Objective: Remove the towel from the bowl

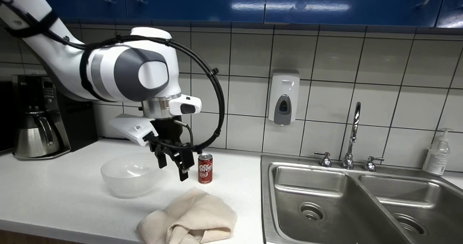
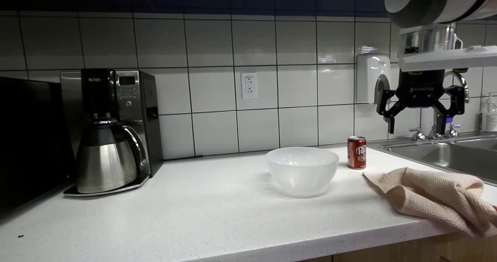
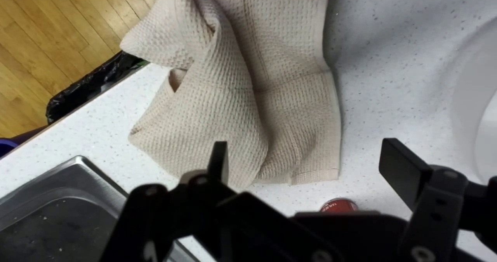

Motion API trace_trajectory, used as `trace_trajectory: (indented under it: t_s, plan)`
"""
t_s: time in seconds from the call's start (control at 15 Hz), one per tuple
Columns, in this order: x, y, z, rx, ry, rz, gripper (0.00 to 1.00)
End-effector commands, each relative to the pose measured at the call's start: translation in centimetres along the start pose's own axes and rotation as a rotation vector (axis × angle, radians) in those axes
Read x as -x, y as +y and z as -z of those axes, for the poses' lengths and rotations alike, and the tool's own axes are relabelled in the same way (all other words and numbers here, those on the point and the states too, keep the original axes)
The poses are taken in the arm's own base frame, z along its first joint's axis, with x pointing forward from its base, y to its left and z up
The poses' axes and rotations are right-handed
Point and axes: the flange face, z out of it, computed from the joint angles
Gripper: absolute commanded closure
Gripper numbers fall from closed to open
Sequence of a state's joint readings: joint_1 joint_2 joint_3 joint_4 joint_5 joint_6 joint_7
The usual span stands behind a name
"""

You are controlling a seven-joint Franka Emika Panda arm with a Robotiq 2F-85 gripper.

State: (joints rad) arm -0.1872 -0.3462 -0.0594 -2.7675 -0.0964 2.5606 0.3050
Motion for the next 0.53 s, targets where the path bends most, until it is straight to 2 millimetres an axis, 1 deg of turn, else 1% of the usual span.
trace_trajectory:
  t_s: [0.0,0.2,0.27,0.33,0.47]
  plan:
    - [1.5,-1.2,3.9,-0.047,-0.025,0.035,0.00]
    - [2.5,-1.9,5.8,-0.057,-0.056,0.032,0.00]
    - [2.9,-1.9,6.1,-0.051,-0.072,0.036,0.00]
    - [2.1,-1.7,4.7,-0.044,-0.052,0.020,0.00]
    - [2.5,-1.8,5.5,-0.043,-0.059,0.025,0.00]
